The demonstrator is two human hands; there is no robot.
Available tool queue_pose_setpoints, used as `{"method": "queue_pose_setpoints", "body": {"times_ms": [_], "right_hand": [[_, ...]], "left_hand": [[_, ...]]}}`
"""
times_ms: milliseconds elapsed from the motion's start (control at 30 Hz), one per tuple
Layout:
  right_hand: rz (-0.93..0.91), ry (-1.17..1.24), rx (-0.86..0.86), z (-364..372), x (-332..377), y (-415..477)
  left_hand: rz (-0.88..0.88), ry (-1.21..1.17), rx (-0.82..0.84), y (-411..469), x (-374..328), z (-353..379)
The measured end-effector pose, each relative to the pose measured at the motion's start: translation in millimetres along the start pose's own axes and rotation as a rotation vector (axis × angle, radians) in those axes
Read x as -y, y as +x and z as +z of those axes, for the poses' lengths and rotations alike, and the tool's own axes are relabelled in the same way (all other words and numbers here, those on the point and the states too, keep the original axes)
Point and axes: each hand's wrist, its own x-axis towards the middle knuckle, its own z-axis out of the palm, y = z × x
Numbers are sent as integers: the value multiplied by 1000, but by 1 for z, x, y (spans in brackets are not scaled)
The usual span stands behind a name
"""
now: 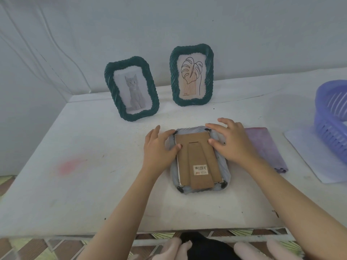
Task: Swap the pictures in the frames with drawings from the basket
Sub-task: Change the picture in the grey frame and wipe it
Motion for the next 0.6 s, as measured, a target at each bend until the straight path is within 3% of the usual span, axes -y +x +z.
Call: {"method": "queue_pose_setpoints", "body": {"times_ms": [600], "right_hand": [[27, 26, 90, 0, -1, 5]], "left_hand": [[-11, -49, 124, 14, 2, -9]]}}
